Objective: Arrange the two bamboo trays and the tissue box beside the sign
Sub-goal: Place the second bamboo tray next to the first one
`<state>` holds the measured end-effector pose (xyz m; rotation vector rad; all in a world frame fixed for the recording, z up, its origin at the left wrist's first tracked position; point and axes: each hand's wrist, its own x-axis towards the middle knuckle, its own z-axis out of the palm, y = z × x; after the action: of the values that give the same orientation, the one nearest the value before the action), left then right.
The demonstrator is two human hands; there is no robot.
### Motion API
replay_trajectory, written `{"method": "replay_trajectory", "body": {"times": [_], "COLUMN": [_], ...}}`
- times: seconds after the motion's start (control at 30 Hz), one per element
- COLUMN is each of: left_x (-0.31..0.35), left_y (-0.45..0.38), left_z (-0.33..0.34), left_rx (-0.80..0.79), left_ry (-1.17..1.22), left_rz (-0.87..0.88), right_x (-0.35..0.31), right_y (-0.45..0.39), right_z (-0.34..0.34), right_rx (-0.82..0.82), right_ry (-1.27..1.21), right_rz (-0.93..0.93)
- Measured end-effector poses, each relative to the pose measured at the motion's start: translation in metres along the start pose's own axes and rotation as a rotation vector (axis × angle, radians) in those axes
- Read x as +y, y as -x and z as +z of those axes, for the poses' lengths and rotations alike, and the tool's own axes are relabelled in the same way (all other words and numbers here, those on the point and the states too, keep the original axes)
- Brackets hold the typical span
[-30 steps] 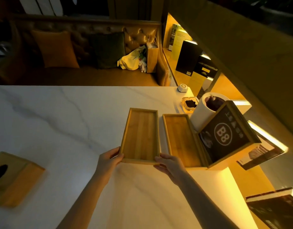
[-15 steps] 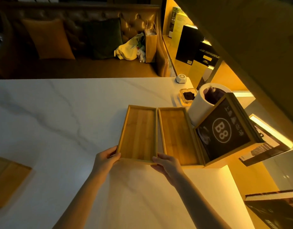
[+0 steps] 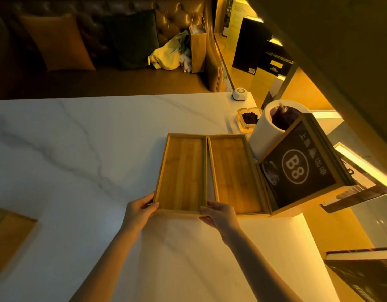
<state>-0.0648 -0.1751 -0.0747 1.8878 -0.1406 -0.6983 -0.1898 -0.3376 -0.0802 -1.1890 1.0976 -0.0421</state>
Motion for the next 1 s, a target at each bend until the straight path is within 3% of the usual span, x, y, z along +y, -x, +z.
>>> {"method": "replay_trajectory", "body": {"times": [0.43, 0.73, 1.0], "left_x": [-0.017, -0.023, -0.027], "left_y": [-0.005, -0.005, -0.003], "left_z": [0.003, 0.004, 0.006], "left_rx": [0.038, 0.030, 0.033], "left_ry": [-0.264, -0.295, -0.350], "left_rz": [0.049, 0.057, 0.101], "right_x": [0.021, 0.026, 0.031], "right_y": [0.002, 0.003, 0.003], "right_z": [0.009, 0.017, 0.014], "right_rx": [0.215, 0.320, 0.317], "right_ry": [0.502, 0.578, 0.543], "right_rz": [-0.232, -0.275, -0.314]}}
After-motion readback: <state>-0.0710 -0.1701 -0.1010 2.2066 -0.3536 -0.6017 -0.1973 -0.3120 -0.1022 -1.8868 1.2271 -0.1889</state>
